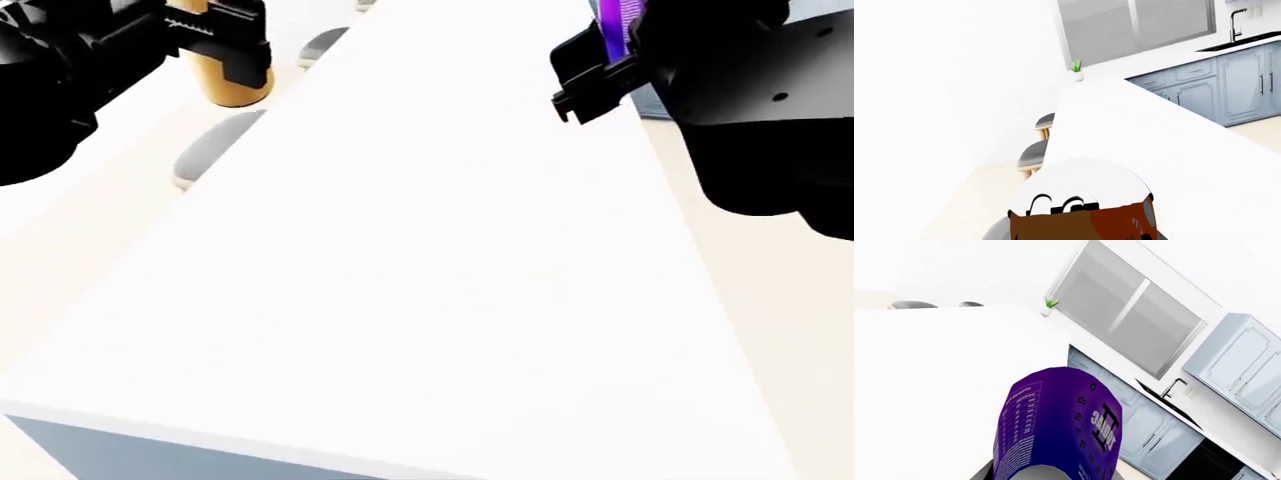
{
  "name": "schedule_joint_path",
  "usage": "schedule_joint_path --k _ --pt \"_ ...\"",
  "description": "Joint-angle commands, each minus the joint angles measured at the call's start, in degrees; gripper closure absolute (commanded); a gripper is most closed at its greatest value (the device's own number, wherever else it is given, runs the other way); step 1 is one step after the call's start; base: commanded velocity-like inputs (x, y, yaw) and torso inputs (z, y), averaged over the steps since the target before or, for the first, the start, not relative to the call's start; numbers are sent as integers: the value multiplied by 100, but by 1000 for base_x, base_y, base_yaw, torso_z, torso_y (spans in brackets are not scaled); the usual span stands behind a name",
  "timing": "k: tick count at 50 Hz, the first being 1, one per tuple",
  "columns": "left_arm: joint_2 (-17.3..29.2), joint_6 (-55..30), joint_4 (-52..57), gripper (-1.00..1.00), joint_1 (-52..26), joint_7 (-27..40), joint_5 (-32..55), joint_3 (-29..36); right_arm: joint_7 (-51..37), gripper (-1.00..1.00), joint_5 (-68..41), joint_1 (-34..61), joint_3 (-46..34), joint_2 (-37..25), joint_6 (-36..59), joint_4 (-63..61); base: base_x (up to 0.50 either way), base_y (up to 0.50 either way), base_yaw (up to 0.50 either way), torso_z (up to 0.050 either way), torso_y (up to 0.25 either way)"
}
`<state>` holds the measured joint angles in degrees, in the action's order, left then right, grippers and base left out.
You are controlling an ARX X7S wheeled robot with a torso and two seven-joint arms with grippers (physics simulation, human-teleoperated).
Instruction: Move the drinks to the dining counter.
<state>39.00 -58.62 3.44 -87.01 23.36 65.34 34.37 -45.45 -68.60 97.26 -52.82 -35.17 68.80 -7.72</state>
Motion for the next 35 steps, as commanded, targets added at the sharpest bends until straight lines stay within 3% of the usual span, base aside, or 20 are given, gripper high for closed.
schedule_joint_path --k 1,35 --pt "-114 72 -54 100 125 -55 -149 198 272 100 307 -59 -127 108 -189 120 0 0 0 0 0" --pt "-447 739 -69 100 984 -395 -559 678 627 100 132 -754 -57 -34 -719 264 0 0 0 0 1"
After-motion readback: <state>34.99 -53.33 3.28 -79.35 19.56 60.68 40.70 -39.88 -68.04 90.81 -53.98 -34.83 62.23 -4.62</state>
